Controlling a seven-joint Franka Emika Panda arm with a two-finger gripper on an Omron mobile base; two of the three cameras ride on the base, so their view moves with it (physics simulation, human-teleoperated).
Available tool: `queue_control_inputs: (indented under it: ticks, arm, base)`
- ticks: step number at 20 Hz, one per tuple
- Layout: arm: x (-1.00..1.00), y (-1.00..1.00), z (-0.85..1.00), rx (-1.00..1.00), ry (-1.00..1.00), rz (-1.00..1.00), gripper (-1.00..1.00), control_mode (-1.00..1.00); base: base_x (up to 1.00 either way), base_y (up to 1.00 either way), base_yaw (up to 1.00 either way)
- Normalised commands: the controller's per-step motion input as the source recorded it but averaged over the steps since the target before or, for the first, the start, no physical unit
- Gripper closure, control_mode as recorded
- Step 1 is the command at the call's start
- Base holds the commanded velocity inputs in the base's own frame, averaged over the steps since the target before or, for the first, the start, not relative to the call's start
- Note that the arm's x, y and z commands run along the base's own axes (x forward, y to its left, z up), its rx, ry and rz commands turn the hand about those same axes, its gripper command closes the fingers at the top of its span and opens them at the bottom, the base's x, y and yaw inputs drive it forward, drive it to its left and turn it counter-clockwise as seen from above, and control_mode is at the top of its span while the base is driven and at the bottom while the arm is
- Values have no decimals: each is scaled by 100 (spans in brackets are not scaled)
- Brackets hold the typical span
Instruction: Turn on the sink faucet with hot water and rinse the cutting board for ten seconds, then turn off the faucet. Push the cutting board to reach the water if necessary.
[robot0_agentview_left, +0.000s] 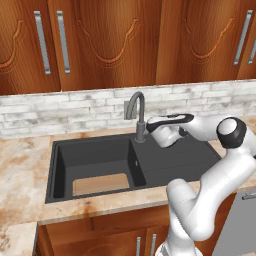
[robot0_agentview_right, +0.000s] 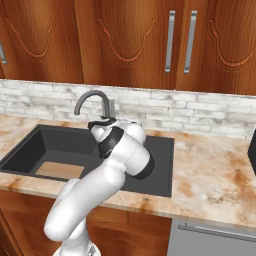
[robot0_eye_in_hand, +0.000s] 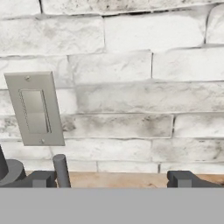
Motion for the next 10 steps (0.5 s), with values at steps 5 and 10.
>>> queue_control_inputs:
  ticks: [5, 10]
  arm:
    - [2, 0, 0, 0, 0, 0, -100, -100]
    - [0, 3, 0, 0, 0, 0, -100, -100]
  base:
    - [0, 0, 0]
    - [0, 0, 0]
